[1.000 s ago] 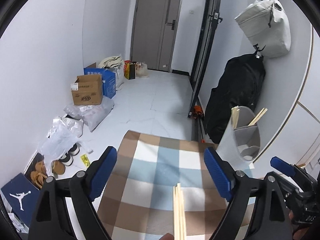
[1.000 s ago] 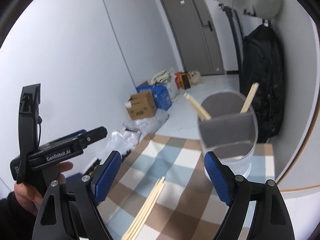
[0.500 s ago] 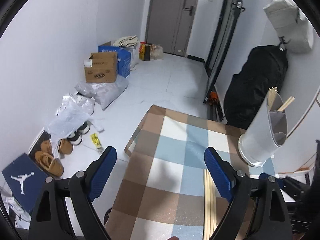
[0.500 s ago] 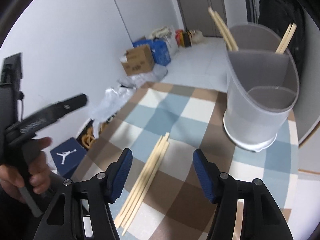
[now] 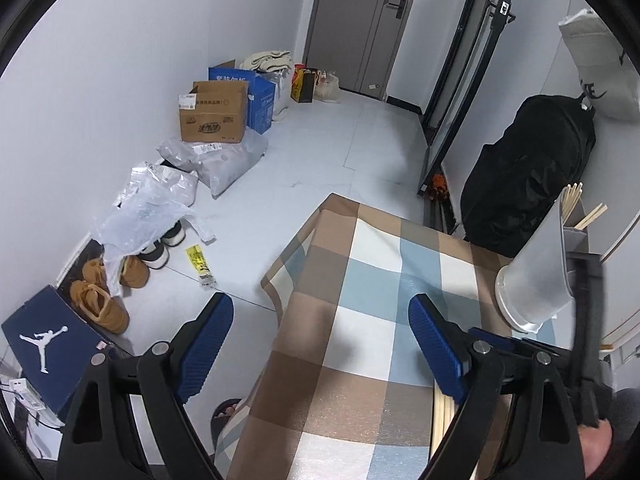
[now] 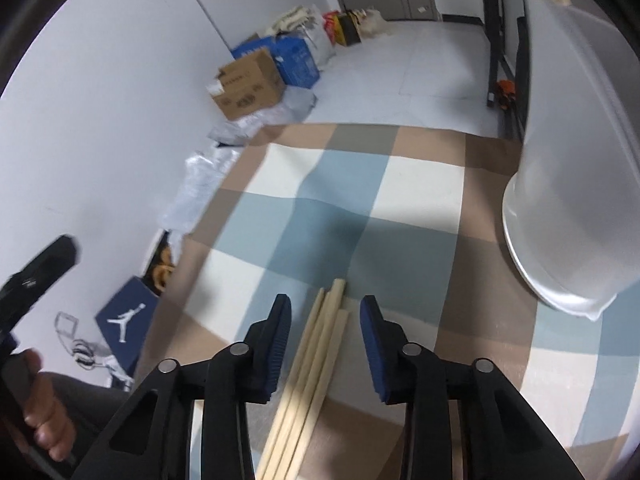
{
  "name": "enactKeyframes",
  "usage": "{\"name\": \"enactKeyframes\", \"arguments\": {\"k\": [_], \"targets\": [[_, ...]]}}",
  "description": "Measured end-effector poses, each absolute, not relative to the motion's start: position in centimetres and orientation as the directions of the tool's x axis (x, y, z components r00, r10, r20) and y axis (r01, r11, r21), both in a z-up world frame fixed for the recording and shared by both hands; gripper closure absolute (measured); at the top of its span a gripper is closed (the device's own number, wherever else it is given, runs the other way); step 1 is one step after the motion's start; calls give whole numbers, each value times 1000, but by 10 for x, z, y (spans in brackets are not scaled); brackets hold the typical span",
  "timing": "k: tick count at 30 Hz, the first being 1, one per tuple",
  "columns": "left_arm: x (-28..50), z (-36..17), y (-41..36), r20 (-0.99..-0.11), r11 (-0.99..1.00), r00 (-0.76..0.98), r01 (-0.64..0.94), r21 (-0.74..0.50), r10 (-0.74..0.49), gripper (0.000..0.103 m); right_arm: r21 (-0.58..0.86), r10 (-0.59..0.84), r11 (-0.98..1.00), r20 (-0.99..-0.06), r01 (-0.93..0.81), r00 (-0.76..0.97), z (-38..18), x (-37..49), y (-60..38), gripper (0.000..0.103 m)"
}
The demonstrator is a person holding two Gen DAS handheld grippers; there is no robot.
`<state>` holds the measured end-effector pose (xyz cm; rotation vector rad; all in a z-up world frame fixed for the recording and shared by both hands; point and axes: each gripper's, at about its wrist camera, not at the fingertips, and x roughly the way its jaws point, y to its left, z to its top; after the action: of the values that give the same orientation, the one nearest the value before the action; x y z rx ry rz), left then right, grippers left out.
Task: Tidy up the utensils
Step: 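Lower the right gripper to the chopstick pile and close on one chopstick, then grasp a chopstick with the left gripper while the right gripper holds its chopstick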
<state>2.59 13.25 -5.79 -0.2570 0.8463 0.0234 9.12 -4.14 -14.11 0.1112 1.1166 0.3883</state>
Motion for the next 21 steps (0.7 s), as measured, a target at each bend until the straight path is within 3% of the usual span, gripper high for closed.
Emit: {"name": "enactKeyframes", "arguments": {"k": [10, 15, 21], "targets": [[28, -57, 134, -740, 972, 667, -105, -212, -89, 17, 225, 280, 955, -900, -194, 335, -152, 110, -25, 82], [28, -58, 136, -738, 969, 669, -112, -219, -89, 17, 167, 216, 972, -914, -166, 343, -151, 111, -21, 96], [29, -57, 146, -739, 962, 668, -137, -237, -87, 17, 196, 239, 969, -902, -152, 360, -151, 107, -28, 97]]}}
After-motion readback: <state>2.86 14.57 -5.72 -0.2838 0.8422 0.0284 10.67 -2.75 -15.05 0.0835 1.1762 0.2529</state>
